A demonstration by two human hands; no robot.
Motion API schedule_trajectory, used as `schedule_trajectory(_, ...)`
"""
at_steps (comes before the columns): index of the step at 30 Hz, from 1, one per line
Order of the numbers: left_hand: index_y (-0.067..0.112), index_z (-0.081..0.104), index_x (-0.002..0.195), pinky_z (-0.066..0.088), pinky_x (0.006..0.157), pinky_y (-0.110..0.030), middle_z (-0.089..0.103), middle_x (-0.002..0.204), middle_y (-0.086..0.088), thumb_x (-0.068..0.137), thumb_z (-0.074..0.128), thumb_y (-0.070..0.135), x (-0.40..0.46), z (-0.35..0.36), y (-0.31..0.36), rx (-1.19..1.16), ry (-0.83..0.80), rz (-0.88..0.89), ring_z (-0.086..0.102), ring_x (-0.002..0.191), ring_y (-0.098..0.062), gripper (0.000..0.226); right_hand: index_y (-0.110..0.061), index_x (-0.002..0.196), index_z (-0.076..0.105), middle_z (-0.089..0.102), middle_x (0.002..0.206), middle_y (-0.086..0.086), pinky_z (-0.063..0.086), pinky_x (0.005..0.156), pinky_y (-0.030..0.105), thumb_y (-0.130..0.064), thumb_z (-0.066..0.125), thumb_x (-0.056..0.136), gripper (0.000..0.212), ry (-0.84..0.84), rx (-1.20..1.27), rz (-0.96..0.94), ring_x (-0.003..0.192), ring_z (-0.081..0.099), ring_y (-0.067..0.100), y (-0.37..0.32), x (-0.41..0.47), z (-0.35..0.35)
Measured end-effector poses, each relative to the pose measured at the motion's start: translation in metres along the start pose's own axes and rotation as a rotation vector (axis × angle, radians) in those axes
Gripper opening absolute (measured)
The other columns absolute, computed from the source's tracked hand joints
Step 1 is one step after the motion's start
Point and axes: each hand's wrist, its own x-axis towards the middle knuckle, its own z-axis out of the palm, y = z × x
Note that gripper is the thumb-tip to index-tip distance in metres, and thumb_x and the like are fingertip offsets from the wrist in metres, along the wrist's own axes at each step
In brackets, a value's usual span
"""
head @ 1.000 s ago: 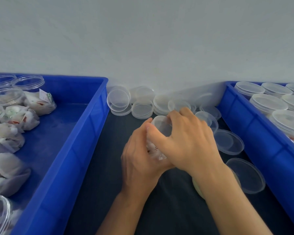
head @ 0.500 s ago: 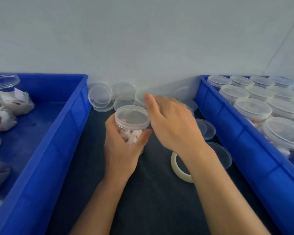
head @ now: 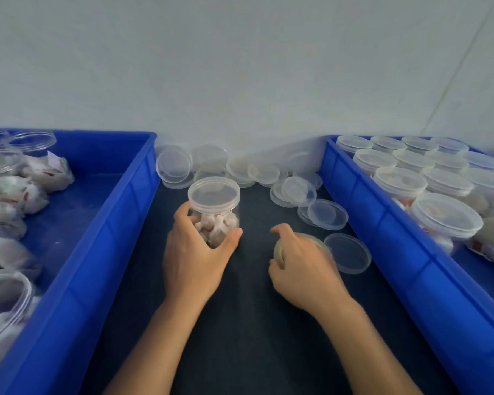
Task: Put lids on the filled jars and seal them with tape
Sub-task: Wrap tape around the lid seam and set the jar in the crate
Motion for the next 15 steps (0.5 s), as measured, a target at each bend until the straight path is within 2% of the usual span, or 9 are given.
schedule_trajectory(3, 0.037, 0.035, 0.151, 0.055, 0.09, -0.038, 0.059, 0.134, 0.017, 0.073, 0.087, 0.061, -0.005, -0.003, -0.004, -0.024, -0.017, 0.002, 0.06, 0.12, -0.01, 0.096, -0.033, 0.146, 0.044, 0.066, 0.113, -0.012, 0.038, 0.074, 0.028, -0.037, 0.064, 0.098, 0.052, 0.099, -0.049, -0.109, 0.099, 0.061, 0.014, 0.0, -0.003, 0.003)
schedule_trajectory(5, 0.038, 0.039, 0.148, 0.05, 0.085, -0.031, 0.059, 0.132, 0.018, 0.073, 0.086, 0.057, -0.006, -0.005, -0.004, -0.029, -0.006, -0.001, 0.06, 0.116, -0.006, 0.09, -0.034, 0.147, 0.047, 0.067, 0.114, -0.013, 0.037, 0.077, 0.027, -0.035, 0.063, 0.098, 0.052, 0.124, -0.046, -0.159, 0.103, 0.062, 0.014, 0.003, -0.004, 0.006)
schedule_trajectory(8, 0.032, 0.046, 0.144, 0.05, 0.084, -0.03, 0.058, 0.124, 0.014, 0.069, 0.087, 0.056, -0.007, -0.007, -0.002, 0.003, 0.002, 0.004, 0.06, 0.113, -0.011, 0.088, -0.036, 0.146, 0.05, 0.064, 0.114, -0.016, 0.047, 0.085, 0.028, -0.033, 0.061, 0.101, 0.047, 0.117, 0.037, -0.178, 0.11, 0.06, 0.011, 0.006, -0.002, 0.009)
schedule_trajectory(10, 0.031, 0.041, 0.15, 0.055, 0.09, -0.039, 0.055, 0.124, 0.01, 0.068, 0.092, 0.055, -0.009, -0.01, 0.001, 0.026, 0.003, -0.01, 0.058, 0.115, -0.014, 0.1, -0.039, 0.142, 0.051, 0.061, 0.109, -0.02, 0.054, 0.088, 0.033, -0.031, 0.058, 0.104, 0.04, 0.133, 0.143, -0.159, 0.107, 0.06, 0.007, 0.007, 0.002, 0.009)
schedule_trajectory(12, 0.029, 0.031, 0.158, 0.052, 0.093, -0.041, 0.048, 0.131, 0.006, 0.067, 0.095, 0.053, -0.014, -0.013, 0.006, 0.035, 0.045, -0.031, 0.053, 0.12, -0.016, 0.114, -0.043, 0.135, 0.052, 0.06, 0.102, -0.021, 0.055, 0.085, 0.033, -0.027, 0.06, 0.104, 0.035, 0.18, 0.288, -0.132, 0.098, 0.062, 0.005, 0.005, 0.007, 0.007)
schedule_trajectory(14, 0.019, 0.033, 0.157, 0.048, 0.094, -0.039, 0.045, 0.134, 0.0, 0.07, 0.095, 0.048, -0.019, -0.017, 0.013, 0.019, 0.181, 0.039, 0.052, 0.121, -0.021, 0.111, -0.049, 0.129, 0.054, 0.063, 0.1, -0.022, 0.054, 0.081, 0.023, -0.022, 0.064, 0.104, 0.038, 0.245, 0.518, -0.123, 0.097, 0.064, 0.001, 0.0, 0.009, 0.003)
schedule_trajectory(15, 0.012, 0.04, 0.152, 0.047, 0.093, -0.037, 0.047, 0.133, -0.003, 0.075, 0.093, 0.043, -0.021, -0.019, 0.017, 0.009, 0.273, 0.14, 0.054, 0.117, -0.024, 0.099, -0.051, 0.126, 0.055, 0.064, 0.101, -0.023, 0.054, 0.081, 0.02, -0.019, 0.065, 0.103, 0.041, 0.274, 0.627, -0.136, 0.099, 0.064, 0.0, -0.004, 0.007, 0.001)
